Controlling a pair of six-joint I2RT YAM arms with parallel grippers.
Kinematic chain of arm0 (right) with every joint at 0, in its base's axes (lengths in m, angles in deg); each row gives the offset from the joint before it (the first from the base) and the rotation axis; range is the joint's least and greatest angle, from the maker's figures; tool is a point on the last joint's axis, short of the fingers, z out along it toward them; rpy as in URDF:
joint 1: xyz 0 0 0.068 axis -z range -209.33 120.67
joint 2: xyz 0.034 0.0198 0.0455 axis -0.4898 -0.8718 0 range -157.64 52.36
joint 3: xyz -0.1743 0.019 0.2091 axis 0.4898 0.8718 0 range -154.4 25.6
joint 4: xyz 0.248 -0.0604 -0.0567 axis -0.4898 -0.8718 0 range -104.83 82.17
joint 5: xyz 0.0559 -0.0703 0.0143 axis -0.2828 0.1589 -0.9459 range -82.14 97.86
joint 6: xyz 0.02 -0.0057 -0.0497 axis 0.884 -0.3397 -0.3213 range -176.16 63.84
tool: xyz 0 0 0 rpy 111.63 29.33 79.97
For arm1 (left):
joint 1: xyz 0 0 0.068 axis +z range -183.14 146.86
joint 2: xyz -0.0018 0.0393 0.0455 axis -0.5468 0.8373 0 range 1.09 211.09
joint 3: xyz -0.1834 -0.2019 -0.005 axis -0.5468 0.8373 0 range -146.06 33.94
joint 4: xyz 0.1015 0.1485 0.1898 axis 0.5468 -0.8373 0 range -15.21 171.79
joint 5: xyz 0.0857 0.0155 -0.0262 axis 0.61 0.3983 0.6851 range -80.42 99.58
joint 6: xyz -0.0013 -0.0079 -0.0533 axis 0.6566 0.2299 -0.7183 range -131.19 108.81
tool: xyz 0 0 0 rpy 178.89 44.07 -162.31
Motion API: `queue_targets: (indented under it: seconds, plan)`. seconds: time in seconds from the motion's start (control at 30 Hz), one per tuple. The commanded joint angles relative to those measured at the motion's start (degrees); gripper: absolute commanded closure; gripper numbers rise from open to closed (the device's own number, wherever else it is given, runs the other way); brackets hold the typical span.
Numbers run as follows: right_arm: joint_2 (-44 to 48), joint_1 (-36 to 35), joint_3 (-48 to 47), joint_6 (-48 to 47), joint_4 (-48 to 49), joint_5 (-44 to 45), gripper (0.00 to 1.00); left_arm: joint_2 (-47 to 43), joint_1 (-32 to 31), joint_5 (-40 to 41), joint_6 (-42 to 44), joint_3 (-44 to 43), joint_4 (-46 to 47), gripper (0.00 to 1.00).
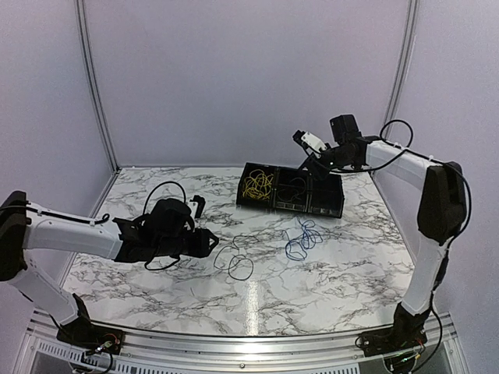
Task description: Untangle the cables
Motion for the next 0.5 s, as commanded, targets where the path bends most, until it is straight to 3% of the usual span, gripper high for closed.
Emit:
queue_targets:
  seconds: [0.0, 0.3, 0.47]
  plan:
    - [6.1, -3.2, 5.9, -1.3, -2.5, -5.4, 0.53, 3.7, -0.1, -1.4, -1.0, -3.0, -3.8, 0.59]
    - [17.1, -12.5, 19.0, -2.2, -2.6, -8.9, 0.53, 12.5, -0.1, -5.2, -2.6, -8.5, -7.3, 0.58]
    - [20.5, -13.9, 23.8, -1.6, -3.7, -12.1, 0.50, 18.2, -0.2, -3.0, 8.6, -16.3, -11.9, 0.58]
